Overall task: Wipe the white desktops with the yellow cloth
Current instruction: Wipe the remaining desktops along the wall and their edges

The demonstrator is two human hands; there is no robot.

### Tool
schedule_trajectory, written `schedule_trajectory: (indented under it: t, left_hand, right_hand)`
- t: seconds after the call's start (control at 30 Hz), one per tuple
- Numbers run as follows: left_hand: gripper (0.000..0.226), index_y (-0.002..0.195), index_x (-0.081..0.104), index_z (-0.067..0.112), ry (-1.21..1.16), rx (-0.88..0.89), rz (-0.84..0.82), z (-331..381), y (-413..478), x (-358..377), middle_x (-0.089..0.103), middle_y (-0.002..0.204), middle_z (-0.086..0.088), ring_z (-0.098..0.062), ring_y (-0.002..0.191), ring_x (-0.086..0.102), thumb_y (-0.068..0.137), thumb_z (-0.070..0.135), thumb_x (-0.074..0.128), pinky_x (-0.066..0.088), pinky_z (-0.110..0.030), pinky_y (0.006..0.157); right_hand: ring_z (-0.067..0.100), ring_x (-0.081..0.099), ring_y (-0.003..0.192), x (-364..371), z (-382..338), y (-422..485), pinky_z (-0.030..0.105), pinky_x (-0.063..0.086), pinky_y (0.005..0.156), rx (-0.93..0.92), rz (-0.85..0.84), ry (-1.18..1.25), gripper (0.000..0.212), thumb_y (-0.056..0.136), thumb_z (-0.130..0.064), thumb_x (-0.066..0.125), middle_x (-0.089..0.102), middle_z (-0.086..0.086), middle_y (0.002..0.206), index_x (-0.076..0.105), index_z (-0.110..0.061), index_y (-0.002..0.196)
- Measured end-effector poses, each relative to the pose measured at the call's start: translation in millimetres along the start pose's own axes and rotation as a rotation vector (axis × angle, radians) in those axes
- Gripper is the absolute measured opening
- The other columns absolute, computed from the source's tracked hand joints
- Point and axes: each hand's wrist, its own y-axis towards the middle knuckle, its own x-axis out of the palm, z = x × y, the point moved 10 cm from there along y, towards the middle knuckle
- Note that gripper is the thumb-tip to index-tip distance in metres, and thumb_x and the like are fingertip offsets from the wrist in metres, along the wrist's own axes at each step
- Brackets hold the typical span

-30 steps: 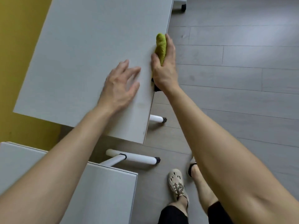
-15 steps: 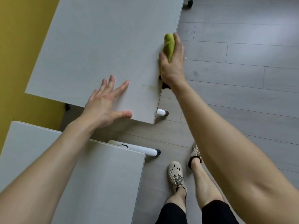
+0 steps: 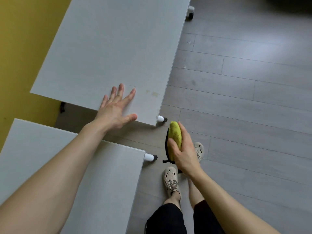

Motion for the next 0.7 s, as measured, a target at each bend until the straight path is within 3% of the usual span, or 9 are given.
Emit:
schedule_trajectory:
  t: [0.1, 0.17, 0.27, 0.43, 0.5, 0.57, 0.7]
  left_hand:
    - [0.093, 0.167, -0.013, 0.054, 0.02, -0.015, -0.009, 3.1, 0.2, 5.8, -0.028, 0.176, 0.005, -0.022, 0.164, -0.025, 0.106, 0.057, 0.057, -0.007, -0.049, 0.135]
    - [0.092, 0.167, -0.014, 0.052, 0.017, -0.022, -0.015, 6.4, 0.4, 9.4, -0.028, 0.177, 0.003, -0.024, 0.164, -0.024, 0.108, 0.055, 0.055, -0.006, -0.05, 0.135]
    - [0.093, 0.167, -0.016, 0.051, 0.026, -0.045, -0.036, 8.1, 2.7, 11.4, -0.027, 0.178, 0.0, -0.027, 0.165, -0.021, 0.108, 0.056, 0.055, -0.003, -0.051, 0.136]
    - [0.11, 0.171, -0.005, 0.045, -0.036, -0.113, -0.192, 21.6, -2.0, -2.3, -0.02, 0.18, -0.006, -0.033, 0.168, -0.01, 0.095, 0.061, 0.072, 0.007, -0.047, 0.135]
    - [0.107, 0.172, 0.016, 0.041, -0.233, -0.1, -0.224, 44.4, -14.9, -6.5, -0.006, 0.182, -0.007, -0.028, 0.168, 0.001, 0.09, 0.056, 0.082, 0.012, -0.042, 0.134]
    - [0.107, 0.168, 0.032, 0.039, -0.541, -0.06, -0.207, 69.8, -29.4, -9.3, 0.022, 0.179, 0.002, -0.02, 0.165, 0.022, 0.08, 0.05, 0.093, 0.022, -0.036, 0.132]
    - [0.101, 0.153, 0.056, 0.037, -1.196, 0.009, -0.127, 110.6, -46.3, -32.2, 0.06, 0.153, 0.021, -0.003, 0.15, 0.046, 0.066, 0.033, 0.106, 0.033, -0.033, 0.128]
  right_hand:
    - [0.024, 0.057, 0.134, -50.0, 5.9, 7.1, 0.033, 0.042, 0.106, 0.136, 0.056, -0.098, 0.063, 0.104, -0.033, 0.07, 0.058, 0.002, 0.147, 0.04, -0.02, 0.158]
    - [0.022, 0.059, 0.121, -78.3, -13.1, 7.5, 0.031, 0.042, 0.094, 0.13, 0.077, -0.126, 0.051, 0.101, -0.034, 0.072, 0.059, 0.001, 0.131, 0.049, -0.02, 0.144]
    - [0.014, 0.054, 0.111, -107.4, -60.8, 3.7, 0.025, 0.037, 0.087, 0.082, 0.048, -0.217, 0.04, 0.1, -0.038, 0.074, 0.053, 0.0, 0.123, 0.056, -0.026, 0.134]
    - [0.019, 0.07, 0.097, -129.8, -143.1, 2.5, 0.031, 0.058, 0.08, -0.032, -0.06, -0.345, 0.026, 0.095, -0.033, 0.072, 0.072, -0.005, 0.108, 0.069, -0.033, 0.121]
    - [0.018, 0.069, 0.1, -133.6, -174.4, 9.0, 0.033, 0.057, 0.084, -0.071, -0.097, -0.407, 0.032, 0.092, -0.029, 0.072, 0.074, -0.007, 0.109, 0.068, -0.036, 0.123]
    - [0.017, 0.067, 0.098, -129.5, -200.0, 23.3, 0.033, 0.054, 0.081, -0.11, -0.16, -0.439, 0.031, 0.089, -0.028, 0.071, 0.074, -0.008, 0.107, 0.066, -0.036, 0.119]
    - [0.017, 0.065, 0.094, -97.3, -251.4, 66.4, 0.034, 0.054, 0.076, -0.263, -0.36, -0.498, 0.034, 0.077, -0.038, 0.06, 0.07, -0.007, 0.101, 0.069, -0.03, 0.109]
